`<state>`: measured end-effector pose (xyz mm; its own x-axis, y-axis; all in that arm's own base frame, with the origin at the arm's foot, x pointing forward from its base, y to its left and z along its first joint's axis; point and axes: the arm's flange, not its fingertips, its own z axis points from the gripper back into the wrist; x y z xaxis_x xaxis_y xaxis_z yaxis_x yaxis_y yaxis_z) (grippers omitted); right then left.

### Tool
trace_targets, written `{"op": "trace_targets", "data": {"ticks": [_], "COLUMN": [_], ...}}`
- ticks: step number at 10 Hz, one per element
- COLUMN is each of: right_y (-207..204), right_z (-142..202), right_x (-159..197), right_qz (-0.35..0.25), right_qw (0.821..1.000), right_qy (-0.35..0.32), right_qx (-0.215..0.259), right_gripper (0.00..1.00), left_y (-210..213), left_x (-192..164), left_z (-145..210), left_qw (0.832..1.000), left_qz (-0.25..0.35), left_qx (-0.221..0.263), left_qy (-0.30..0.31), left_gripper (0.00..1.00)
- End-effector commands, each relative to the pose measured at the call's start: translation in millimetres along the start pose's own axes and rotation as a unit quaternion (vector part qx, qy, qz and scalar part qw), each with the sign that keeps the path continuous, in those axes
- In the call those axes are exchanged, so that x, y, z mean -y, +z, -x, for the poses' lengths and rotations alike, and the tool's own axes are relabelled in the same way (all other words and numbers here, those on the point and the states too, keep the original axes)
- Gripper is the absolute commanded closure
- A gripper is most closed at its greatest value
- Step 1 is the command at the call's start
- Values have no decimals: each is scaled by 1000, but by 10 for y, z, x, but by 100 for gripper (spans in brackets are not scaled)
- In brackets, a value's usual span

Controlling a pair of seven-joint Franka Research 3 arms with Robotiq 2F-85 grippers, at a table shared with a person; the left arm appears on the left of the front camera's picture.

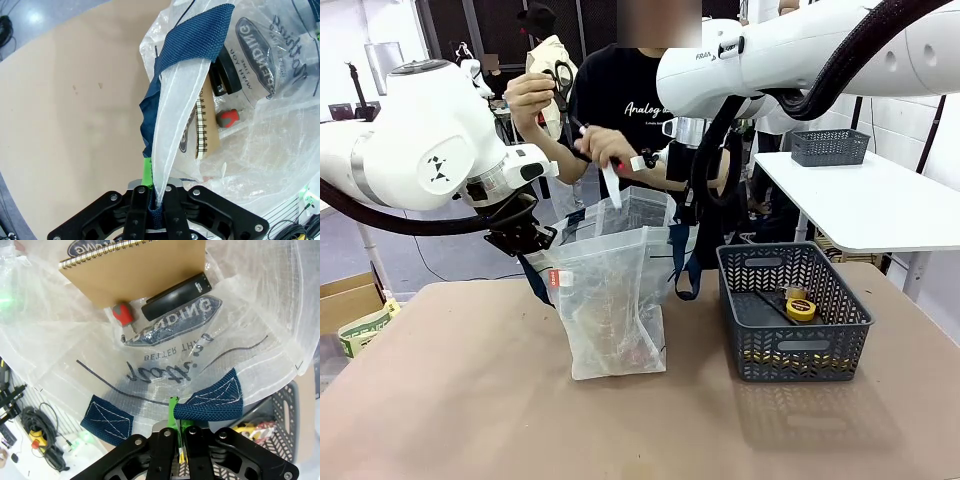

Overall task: Transfer purchased items from the store into the shopping bag.
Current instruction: Move the Reusable shopping bag to the right side of the table.

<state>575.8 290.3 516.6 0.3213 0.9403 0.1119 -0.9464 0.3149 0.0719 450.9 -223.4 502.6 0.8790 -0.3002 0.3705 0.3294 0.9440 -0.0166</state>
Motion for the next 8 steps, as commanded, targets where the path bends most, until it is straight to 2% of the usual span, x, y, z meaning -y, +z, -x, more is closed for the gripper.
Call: {"op": "trace_targets", "data": {"ticks": [1,8], "right_y": [-5,-5], "right_z": [7,7], "right_x": [3,3], "right_qz": [0,0], "right_qw": [1000,1000], "right_qy": [-2,-2], "right_qx": [-1,-1], "right_gripper": [100,100], "left_y": [8,8], "left_x": [-5,-5], "left_z": [-2,-2], "left_qw": [1000,1000], "left_qz": [-3,-3], "left_qx": [2,2], "left_qy": [-2,-2], "left_gripper": [100,100]}}
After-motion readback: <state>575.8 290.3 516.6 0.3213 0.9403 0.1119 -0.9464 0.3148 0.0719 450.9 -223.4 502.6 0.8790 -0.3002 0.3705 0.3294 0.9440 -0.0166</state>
